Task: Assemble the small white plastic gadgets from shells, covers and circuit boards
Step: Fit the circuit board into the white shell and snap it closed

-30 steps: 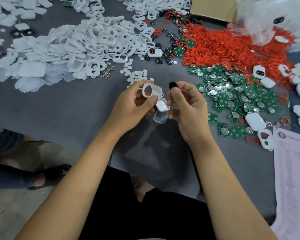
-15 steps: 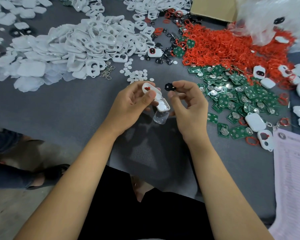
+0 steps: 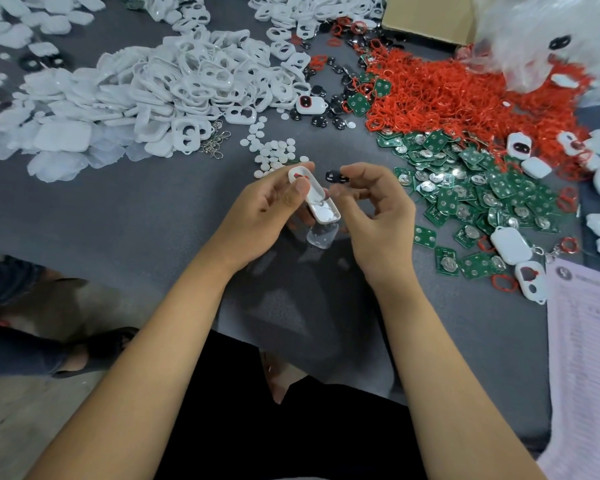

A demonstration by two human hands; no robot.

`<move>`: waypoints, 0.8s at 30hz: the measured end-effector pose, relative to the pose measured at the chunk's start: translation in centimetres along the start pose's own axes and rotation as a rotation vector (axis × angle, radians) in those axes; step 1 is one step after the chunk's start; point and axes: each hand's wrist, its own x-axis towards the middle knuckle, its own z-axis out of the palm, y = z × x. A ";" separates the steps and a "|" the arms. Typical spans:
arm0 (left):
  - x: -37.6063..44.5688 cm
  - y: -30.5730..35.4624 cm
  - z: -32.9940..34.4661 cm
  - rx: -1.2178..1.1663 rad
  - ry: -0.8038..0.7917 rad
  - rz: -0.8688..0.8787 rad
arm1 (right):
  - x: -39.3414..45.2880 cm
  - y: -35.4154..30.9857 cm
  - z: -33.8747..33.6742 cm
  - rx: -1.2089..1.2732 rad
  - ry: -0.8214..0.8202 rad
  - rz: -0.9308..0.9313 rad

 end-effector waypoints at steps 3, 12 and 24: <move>0.1 -0.2 0.1 0.002 -0.015 -0.006 | -0.1 -0.1 0.0 0.043 0.012 0.002; 0.6 -1.3 0.0 -0.018 0.015 -0.066 | 0.0 0.5 -0.1 0.047 0.011 0.012; -0.1 0.3 0.2 0.148 -0.032 -0.046 | -0.2 0.2 0.4 -0.075 -0.018 -0.039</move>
